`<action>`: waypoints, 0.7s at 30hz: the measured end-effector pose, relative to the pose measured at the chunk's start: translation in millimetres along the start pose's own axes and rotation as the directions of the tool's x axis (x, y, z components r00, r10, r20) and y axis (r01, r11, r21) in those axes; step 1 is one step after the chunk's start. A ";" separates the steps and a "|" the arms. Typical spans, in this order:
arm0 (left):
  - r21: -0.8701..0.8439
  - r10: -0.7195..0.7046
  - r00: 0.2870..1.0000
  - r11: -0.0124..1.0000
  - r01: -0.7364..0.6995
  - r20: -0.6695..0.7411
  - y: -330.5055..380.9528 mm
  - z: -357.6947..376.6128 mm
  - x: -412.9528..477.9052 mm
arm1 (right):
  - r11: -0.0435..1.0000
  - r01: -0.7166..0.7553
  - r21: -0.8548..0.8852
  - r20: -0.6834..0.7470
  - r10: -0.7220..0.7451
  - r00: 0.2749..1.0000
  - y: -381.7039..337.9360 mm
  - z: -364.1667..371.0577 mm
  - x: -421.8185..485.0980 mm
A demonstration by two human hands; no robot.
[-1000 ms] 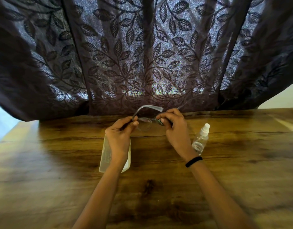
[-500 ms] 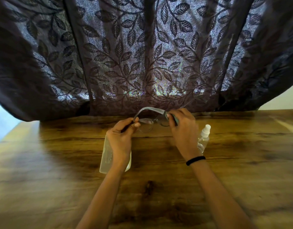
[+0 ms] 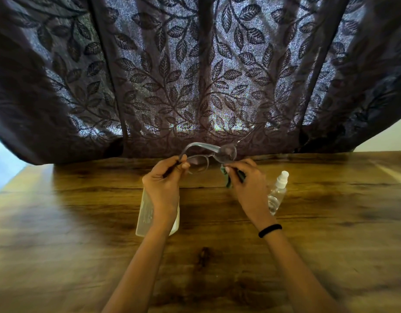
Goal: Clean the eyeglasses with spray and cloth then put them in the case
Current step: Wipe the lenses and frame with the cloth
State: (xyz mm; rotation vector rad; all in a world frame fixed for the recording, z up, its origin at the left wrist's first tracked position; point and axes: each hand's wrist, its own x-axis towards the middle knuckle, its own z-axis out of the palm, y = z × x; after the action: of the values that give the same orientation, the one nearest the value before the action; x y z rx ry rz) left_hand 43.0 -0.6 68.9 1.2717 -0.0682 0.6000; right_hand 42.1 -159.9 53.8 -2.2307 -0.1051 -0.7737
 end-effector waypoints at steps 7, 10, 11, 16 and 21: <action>0.007 0.012 1.000 1.000 -0.012 0.011 -7.1 -8.4 1.3 | 0.983 -0.142 -0.114 0.084 0.152 0.985 17.8 3.9 -11.1; -0.004 -0.020 1.000 1.000 0.021 0.005 -9.8 -8.7 -0.1 | 0.958 -0.174 -0.228 0.179 0.217 0.960 29.0 10.4 -26.5; -0.003 -0.025 1.000 1.000 0.025 0.004 -10.3 -8.7 -0.6 | 0.950 -0.174 -0.259 0.202 0.229 0.952 32.7 12.7 -32.0; -0.035 -0.047 0.999 0.998 0.047 0.011 -10.2 -10.6 -1.4 | 0.892 -0.172 -0.419 0.340 0.330 0.881 40.4 17.6 -45.6; -0.108 -0.149 0.988 0.983 0.151 0.029 -10.0 -13.5 -4.6 | 0.959 -0.279 0.057 0.081 0.274 0.958 22.7 2.9 -19.5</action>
State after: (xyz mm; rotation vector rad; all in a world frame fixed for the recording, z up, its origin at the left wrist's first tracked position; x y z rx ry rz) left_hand 40.0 8.2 54.3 1.1649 -0.0221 0.4475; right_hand 34.5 -170.9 26.9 -2.1490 0.1422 -0.5293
